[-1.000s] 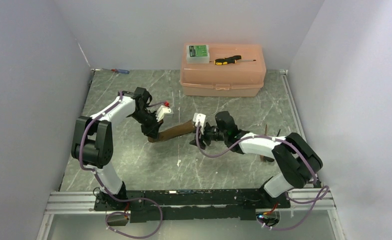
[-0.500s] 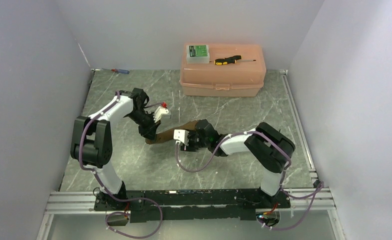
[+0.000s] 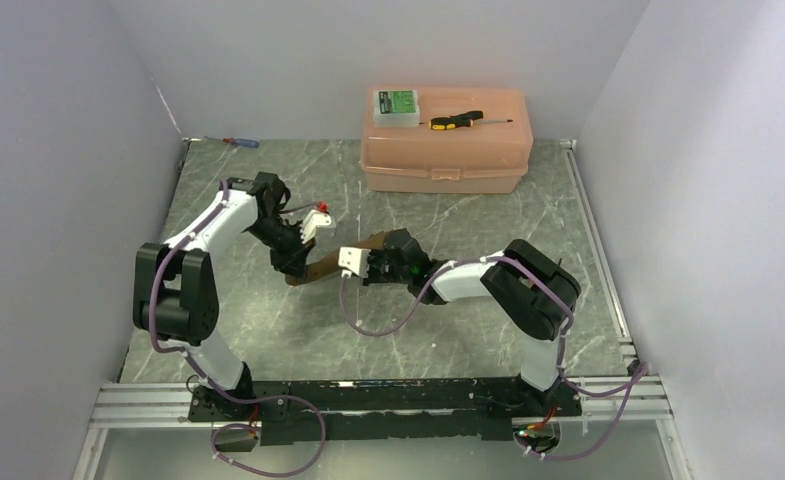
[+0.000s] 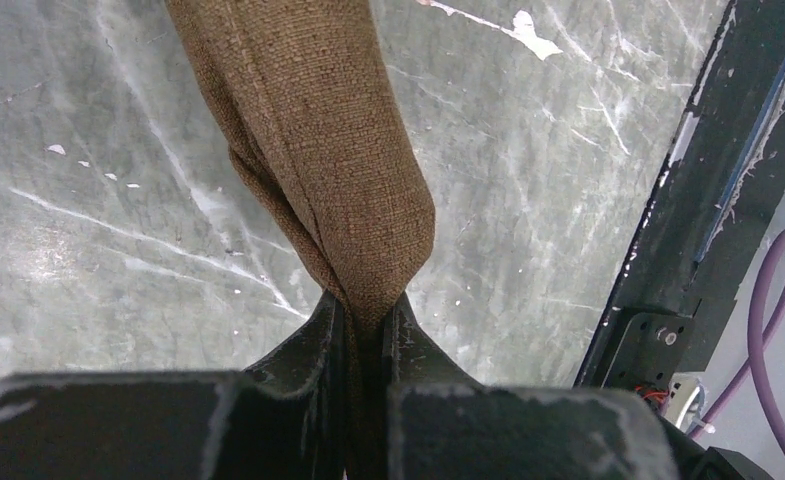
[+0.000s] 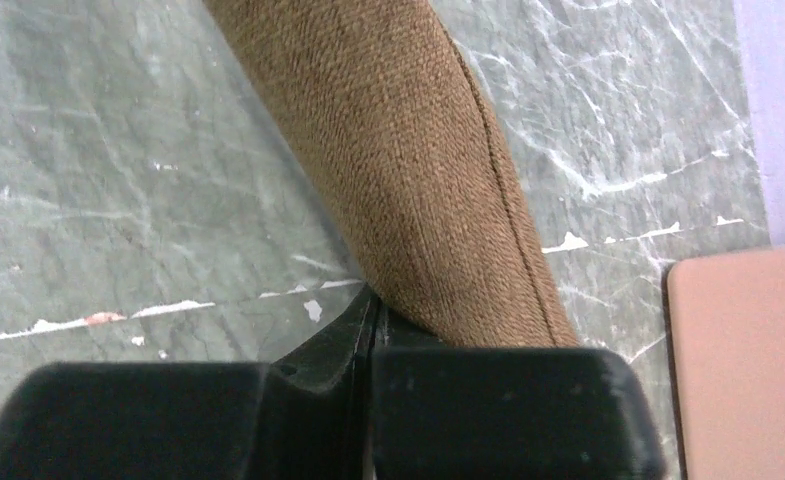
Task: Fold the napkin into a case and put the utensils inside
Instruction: Turn over the smaller rectangle folded napkin at the center of the board.
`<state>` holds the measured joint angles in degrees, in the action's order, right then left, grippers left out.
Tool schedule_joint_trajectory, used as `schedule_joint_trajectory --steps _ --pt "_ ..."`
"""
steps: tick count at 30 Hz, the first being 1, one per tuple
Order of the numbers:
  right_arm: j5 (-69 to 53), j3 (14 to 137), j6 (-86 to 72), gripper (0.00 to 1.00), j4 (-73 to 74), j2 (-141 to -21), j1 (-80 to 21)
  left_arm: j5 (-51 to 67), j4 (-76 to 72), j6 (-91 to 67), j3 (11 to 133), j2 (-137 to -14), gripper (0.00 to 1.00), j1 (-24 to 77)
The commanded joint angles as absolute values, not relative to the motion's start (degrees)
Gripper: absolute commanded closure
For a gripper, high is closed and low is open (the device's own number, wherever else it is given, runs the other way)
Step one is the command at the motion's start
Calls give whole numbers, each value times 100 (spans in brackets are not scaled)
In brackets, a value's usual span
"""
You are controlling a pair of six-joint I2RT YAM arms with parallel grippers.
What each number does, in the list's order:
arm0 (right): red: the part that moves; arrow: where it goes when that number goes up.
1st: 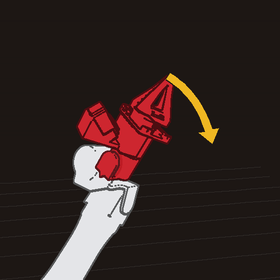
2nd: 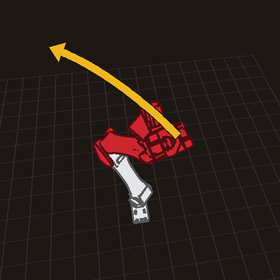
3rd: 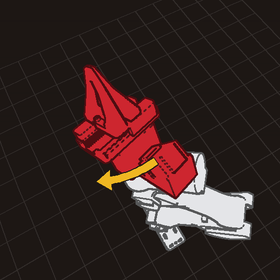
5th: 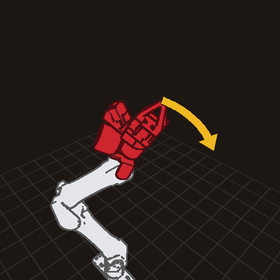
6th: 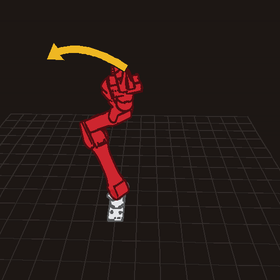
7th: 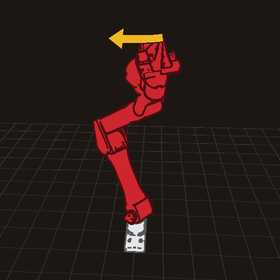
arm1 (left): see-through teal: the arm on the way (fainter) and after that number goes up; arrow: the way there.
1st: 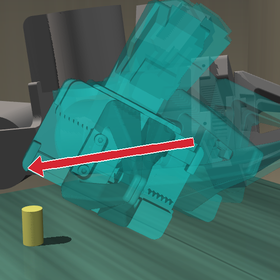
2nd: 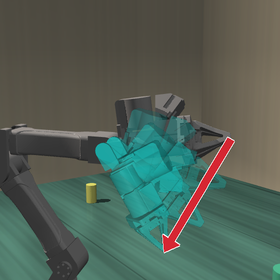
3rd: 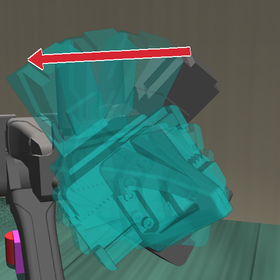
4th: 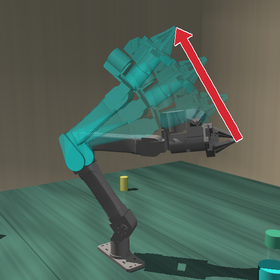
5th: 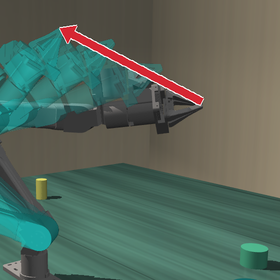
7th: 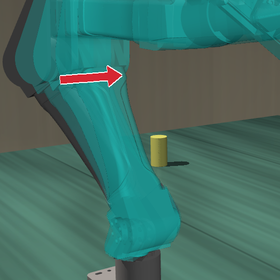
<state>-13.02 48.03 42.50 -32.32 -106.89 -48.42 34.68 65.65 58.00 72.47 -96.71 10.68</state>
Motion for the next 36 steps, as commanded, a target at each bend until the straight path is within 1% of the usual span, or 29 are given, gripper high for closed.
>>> schedule_joint_trajectory --steps 1,3,7,11,13,14,15,16,17,18,19,20,21,23,27,30,33,36 --pt "-2009 5444 4277 100 -2201 -10564 -4824 3778 6942 6096 7482 -9360 97 1035" --pt "-2291 5673 4174 100 -1429 -10376 -4798 3851 7168 6141 7667 -9380 97 1037" --pt "-3127 6490 4036 100 1101 -10113 -4658 4069 7751 6091 8122 -9508 97 1016" --pt "-4207 6921 3862 100 3002 -9838 -4613 4540 8418 6080 8398 -9667 97 1015" --pt "-4371 7017 3743 100 3515 -9681 -4614 4794 8754 6097 8558 -9792 97 1023" --pt "-4214 6946 3596 100 3525 -9555 -4614 4874 8909 6142 8607 -9830 97 1040" --pt "-3995 6785 3447 100 3348 -9348 -4614 4918 9047 6239 8622 -9846 97 1068" --pt "-3781 6507 3282 97 2985 -9060 -4614 4909 9134 6335 8592 -9822 97 1110" --pt "-3484 6131 3170 87 2452 -8714 -4614 4872 9132 6383 8492 -9753 97 1154" --pt "-3127 5582 2989 68 1770 -8315 -4621 4817 9123 6438 8382 -9656 97 1209" --pt "-2897 5145 2801 27 1006 -7949 -4618 4758 9111 6518 8273 -9533 97 1259" --pt "-2735 4801 2713 4 388 -7645 -4609 4705 9063 6525 8161 -9452 97 1299" --pt "-2659 4642 2711 1 71 -7436 -4609 4698 9032 6522 8135 -9396 97 1316" --pt "-2443 4738 2727 0 -48 -7305 -4602 4731 9102 6544 8197 -9370 97 1323" --pt "-2137 5088 2768 0 410 -7133 -4599 4769 9289 6675 8261 -9323 97 1340" --pt "-1611 4919 2455 0 -150 -6709 -4529 4817 9491 6814 8293 -9308 97 1347" --pt "-2021 4828 2521 0 -274 -6461 -4494 4873 9501 6807 8312 -9270 97 1354" --pt "-2790 5006 2808 0 151 -6750 -4498 4909 9518 6817 8334 -9296 97 1354"
